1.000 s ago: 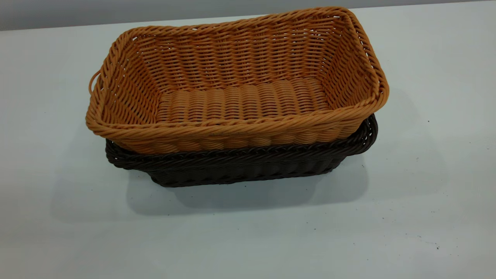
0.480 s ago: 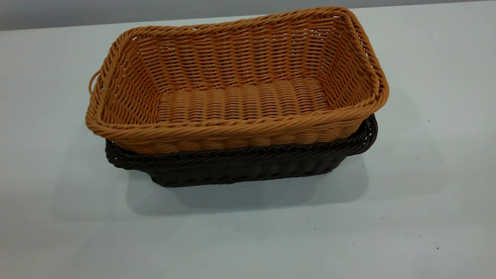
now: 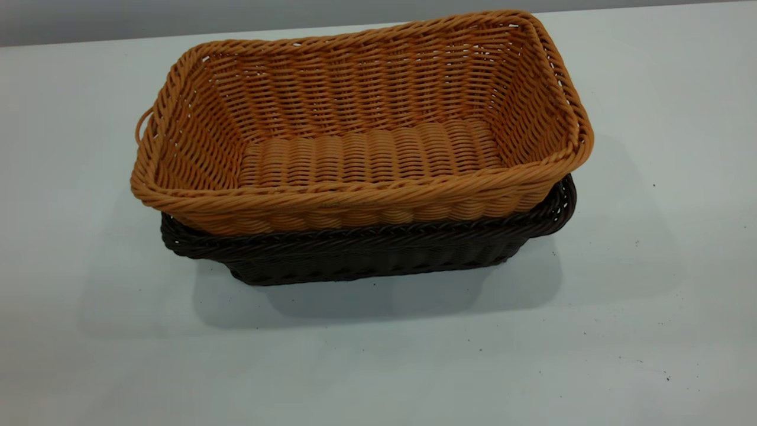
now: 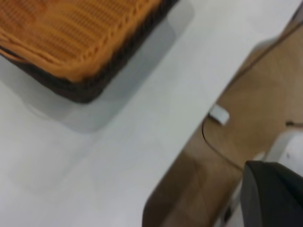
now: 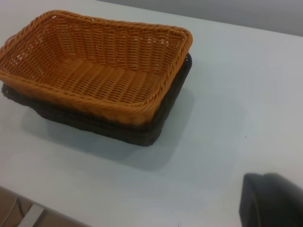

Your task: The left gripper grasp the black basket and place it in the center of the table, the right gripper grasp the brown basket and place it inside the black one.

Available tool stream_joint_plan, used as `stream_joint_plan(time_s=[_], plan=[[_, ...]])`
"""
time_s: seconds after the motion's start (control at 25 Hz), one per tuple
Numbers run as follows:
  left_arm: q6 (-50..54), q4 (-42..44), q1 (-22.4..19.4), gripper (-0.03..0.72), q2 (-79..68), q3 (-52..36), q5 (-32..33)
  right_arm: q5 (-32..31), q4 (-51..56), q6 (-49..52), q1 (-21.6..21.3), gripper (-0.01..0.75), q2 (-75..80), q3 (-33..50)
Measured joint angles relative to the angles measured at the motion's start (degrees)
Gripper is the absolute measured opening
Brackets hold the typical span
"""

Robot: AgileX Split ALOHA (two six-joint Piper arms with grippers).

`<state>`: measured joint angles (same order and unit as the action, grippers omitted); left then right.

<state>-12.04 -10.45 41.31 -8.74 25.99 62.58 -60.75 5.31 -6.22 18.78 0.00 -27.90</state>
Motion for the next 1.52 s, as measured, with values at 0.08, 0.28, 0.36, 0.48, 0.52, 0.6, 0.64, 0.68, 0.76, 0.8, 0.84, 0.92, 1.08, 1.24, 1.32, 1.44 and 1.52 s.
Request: stream_joint_plan(time_s=[0.08,0.28,0.36,0.48,0.52,0.6,0.64,0.68,0.76,0.8,0.84,0.92,1.08,1.24,1.32,1.44,1.52], plan=[[0.22,0.26,0.00,0.000,2.28,0.00,0.00,0.00,0.00,0.05,0.00,0.002,0.00,0.00],[0.27,0.31,0.00,-0.001,7.96,0.00,0.00,0.00,-0.10,0.00,0.00,0.002,0.00,0.00],[0.27,0.31,0.00,-0.001,8.87,0.00,-0.05,0.00,-0.29,0.00,0.00,0.002,0.00,0.00],[0.27,0.25,0.00,-0.001,8.82,-0.05,-0.05,0.00,0.02,-0.05,0.00,0.002,0.00,0.00],[0.27,0.25,0.00,-0.001,8.82,-0.05,-0.06,0.00,0.16,-0.17,0.00,0.002,0.00,0.00],[0.27,0.25,0.00,-0.001,8.82,-0.05,-0.19,0.00,0.16,-0.17,0.00,0.002,0.00,0.00],[0.27,0.25,0.00,-0.001,8.82,-0.05,-0.19,0.00,0.18,-0.17,0.00,0.002,0.00,0.00],[0.27,0.25,0.00,-0.001,8.82,-0.05,-0.19,0.00,0.23,-0.17,-0.26,0.002,0.00,0.00],[0.27,0.25,0.00,-0.001,8.76,-0.05,-0.19,0.00,0.25,-0.17,-1.38,0.002,0.00,0.00],[0.27,0.25,0.00,-0.001,8.76,-0.05,-0.19,0.00,0.29,-0.17,-2.24,0.002,0.00,0.00],[0.27,0.25,0.00,-0.001,8.74,-0.05,-0.19,0.00,0.29,-0.17,-3.29,0.002,0.00,0.00],[0.27,0.25,0.00,-0.001,8.74,-0.05,-0.19,0.00,0.31,-0.17,-5.60,0.002,0.00,0.00],[0.27,0.25,-1.09,-0.001,8.74,-0.05,-0.19,0.00,0.37,-0.12,-11.54,0.002,0.00,0.00],[0.27,0.25,-5.57,-0.001,8.74,-0.05,-0.24,0.00,0.37,-0.04,-17.84,0.002,0.00,0.00],[0.21,0.25,-8.98,-0.001,8.74,-0.05,-0.24,0.00,0.37,-0.04,-20.84,0.002,0.00,0.00],[0.21,0.25,-14.83,-0.001,8.74,-0.05,-0.24,0.00,0.37,-0.04,-25.10,0.002,0.00,0.00],[0.21,0.13,-18.96,-0.001,8.74,-0.05,-0.24,0.00,0.37,-0.10,-27.19,0.002,0.00,0.00]])
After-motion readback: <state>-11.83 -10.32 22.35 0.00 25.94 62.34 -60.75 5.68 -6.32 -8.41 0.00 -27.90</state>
